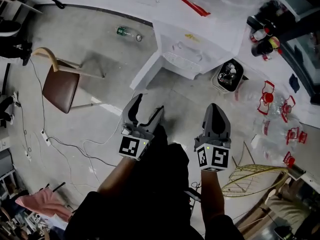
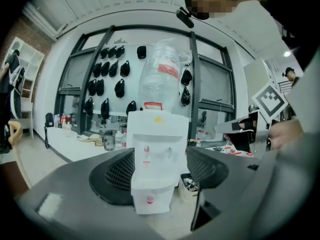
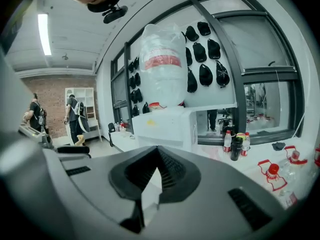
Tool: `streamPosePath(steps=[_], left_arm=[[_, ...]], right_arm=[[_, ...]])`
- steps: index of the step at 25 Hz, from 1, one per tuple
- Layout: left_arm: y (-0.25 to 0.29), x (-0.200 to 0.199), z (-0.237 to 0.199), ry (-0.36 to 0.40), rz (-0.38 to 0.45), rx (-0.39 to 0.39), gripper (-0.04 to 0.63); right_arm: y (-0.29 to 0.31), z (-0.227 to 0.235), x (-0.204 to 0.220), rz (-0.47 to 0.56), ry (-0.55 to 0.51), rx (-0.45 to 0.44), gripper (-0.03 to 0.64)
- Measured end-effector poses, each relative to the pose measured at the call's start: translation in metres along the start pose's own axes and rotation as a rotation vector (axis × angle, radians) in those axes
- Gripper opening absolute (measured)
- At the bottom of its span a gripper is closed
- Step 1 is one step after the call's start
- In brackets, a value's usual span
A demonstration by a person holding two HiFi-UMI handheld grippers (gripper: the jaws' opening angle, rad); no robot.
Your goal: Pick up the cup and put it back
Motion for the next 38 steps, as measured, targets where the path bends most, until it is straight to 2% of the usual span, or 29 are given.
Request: streamPosePath(steps=[7, 12, 17, 24, 33, 38], left_arm=[[0.041, 0.128, -0.023, 0.011, -0.013, 0.059, 0.307], [0.058, 0.213, -0.043, 0.006, 0.02, 0.051, 0.307], [0.072, 0.288, -0.056, 0.046, 0.047, 0.109, 0.307], [0.093, 0.365, -0.064, 0.083, 0.078, 0.176, 0.307], [0.136, 0.436, -0.062, 0.139, 0.05, 0.188, 0.307], [0.174, 0.478, -0.068, 0.137, 0.01, 0.204, 0.307]], right_arm=[[0.051, 0.016, 0.103, 0.022, 0.02, -0.024, -0.006], [0.08, 0.027, 0.177, 0.022, -0.027, -0.105, -0.006], [0.101, 0.046, 0.237, 0.078, 0.001, -0.094, -0.006], [0.11, 0.054, 0.304, 0.16, -0.024, -0.104, -0.006], [0.105, 0.066, 0.352, 0.132, -0.01, -0.039, -0.006], [0.109, 0.069, 0.369, 0.124, -0.03, -0.021, -0.006]])
Point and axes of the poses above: the fingertips, and each gripper's own axes: y forward along the fingers, z to its right, x out of its underside, the point moved 7 cm from there along -y, backward along the fingers, and after that the axes turned 14 degrees about z, right-handed, at the moved point
